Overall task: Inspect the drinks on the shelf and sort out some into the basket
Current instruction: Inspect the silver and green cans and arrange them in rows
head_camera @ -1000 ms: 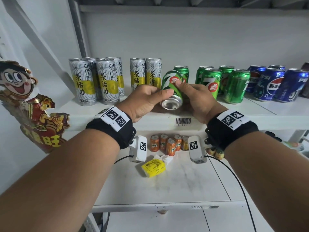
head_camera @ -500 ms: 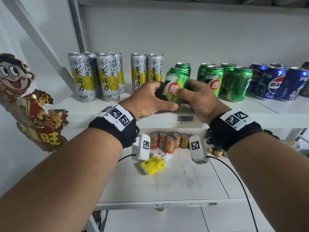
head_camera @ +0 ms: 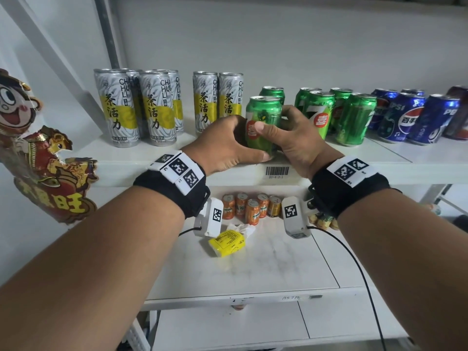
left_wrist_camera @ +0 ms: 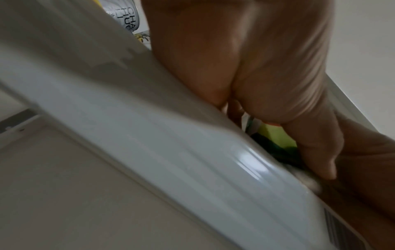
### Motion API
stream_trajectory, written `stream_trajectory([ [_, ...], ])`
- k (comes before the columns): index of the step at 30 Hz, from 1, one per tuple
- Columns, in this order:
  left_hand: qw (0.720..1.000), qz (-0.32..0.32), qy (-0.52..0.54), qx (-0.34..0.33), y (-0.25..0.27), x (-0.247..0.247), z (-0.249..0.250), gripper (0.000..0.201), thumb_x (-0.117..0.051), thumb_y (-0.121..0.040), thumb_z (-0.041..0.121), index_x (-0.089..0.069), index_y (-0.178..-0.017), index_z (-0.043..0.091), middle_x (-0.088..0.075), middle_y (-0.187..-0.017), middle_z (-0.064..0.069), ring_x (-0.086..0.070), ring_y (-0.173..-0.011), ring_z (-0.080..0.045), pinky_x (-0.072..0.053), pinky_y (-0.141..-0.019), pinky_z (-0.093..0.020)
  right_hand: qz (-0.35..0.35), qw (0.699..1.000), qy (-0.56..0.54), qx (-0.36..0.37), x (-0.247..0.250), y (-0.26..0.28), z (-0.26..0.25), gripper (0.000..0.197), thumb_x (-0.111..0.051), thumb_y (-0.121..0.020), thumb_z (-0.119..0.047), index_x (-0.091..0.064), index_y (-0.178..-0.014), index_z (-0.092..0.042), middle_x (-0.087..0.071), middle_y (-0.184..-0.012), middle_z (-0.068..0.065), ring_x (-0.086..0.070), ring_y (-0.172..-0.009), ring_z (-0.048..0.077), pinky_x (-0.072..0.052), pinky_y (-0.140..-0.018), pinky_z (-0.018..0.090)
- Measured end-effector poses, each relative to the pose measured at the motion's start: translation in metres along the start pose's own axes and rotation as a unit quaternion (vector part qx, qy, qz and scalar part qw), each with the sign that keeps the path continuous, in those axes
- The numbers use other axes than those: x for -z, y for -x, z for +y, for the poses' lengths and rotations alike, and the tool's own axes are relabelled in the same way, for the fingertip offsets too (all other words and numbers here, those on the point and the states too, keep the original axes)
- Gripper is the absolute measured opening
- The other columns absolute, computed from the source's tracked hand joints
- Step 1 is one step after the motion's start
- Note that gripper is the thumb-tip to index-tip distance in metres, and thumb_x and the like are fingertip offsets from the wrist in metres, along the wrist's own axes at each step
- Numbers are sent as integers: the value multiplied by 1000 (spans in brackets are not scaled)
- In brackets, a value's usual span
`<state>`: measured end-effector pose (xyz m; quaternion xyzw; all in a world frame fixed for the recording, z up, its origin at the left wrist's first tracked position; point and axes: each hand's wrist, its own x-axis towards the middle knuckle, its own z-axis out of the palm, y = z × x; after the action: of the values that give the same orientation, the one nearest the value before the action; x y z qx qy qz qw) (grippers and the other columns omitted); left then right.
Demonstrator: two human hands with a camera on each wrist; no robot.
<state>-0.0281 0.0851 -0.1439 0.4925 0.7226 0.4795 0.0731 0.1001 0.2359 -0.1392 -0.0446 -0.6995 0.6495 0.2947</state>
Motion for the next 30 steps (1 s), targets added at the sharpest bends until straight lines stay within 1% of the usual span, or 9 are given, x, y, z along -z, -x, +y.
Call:
stream_trajectory([
  [3, 998, 2, 69, -5, 0, 2, -5, 71, -102, -62, 43, -71, -121, 20, -82, -107, 8, -78, -102, -11, -64, -94, -38, -17, 1000, -2, 5, 2, -4, 2, 42, -83, -88, -29, -66, -124, -14, -79, -114, 10, -77, -106, 30, -63, -86, 42],
  [5, 994, 14, 108, -4, -3, 3, -9, 51, -100, -73, 24, -73, -115, 14, -82, -103, 2, -78, -99, -13, -65, -93, -38, -13, 999, -28, -12, 2, -7, 2, 37, -76, -90, -32, -69, -119, -10, -79, -109, 11, -77, -102, 30, -62, -88, 44],
  [7, 990, 21, 138, 2, -5, 4, -11, 42, -97, -77, 15, -74, -112, 11, -82, -103, -3, -78, -99, -17, -64, -96, -40, -4, 998, -50, -31, 2, -10, 2, 37, -69, -88, -30, -69, -116, -7, -79, -102, 12, -76, -95, 28, -62, -88, 47],
  [12, 990, 2, 138, 2, -6, 1, -7, 68, -92, -60, 49, -74, -115, 13, -82, -109, -8, -78, -108, -28, -63, -100, -46, 6, 998, -45, -33, 1, -8, 3, 25, -69, -96, -24, -69, -112, -5, -79, -99, 14, -77, -91, 30, -63, -82, 44],
  [15, 995, -28, 97, -6, -4, 1, -6, 71, -98, -62, 55, -73, -118, 19, -82, -109, -2, -79, -106, -23, -64, -99, -50, -5, 1000, -19, -22, -1, -6, -1, 21, -73, -98, -27, -68, -108, -9, -81, -97, 9, -79, -89, 26, -63, -77, 37],
  [19, 998, -22, 54, -10, -5, 0, -7, 79, -100, -58, 60, -71, -122, 25, -82, -110, 6, -79, -103, -14, -64, -97, -47, -15, 999, -35, -27, -2, -5, -4, 27, -72, -96, -27, -67, -113, -7, -79, -108, 15, -76, -102, 34, -62, -92, 47],
  [24, 995, 6, 97, 22, -7, 3, -11, 96, -99, -49, 55, -63, -129, 19, -79, -117, -1, -78, -109, -22, -63, -98, -52, 6, 999, -36, -39, 2, -8, -1, 12, -59, -101, -17, -67, -98, -9, -78, -84, 5, -74, -81, 22, -62, -82, 37],
  [27, 995, -7, 102, 19, -7, 3, -9, 87, -97, -53, 52, -66, -127, 19, -79, -118, -2, -78, -110, -25, -63, -98, -54, 13, 999, -25, -39, 0, -7, -2, 18, -67, -92, -26, -69, -102, -11, -77, -92, 7, -69, -90, 27, -53, -93, 47],
  [30, 996, -21, 81, 12, -6, 2, -4, 83, -98, -55, 59, -70, -122, 21, -81, -113, -2, -78, -107, -26, -64, -97, -56, 8, 1000, -17, -24, -4, -5, -3, 45, -79, -85, -39, -69, -117, -8, -73, -115, 19, -63, -102, 34, -46, -108, 65],
])
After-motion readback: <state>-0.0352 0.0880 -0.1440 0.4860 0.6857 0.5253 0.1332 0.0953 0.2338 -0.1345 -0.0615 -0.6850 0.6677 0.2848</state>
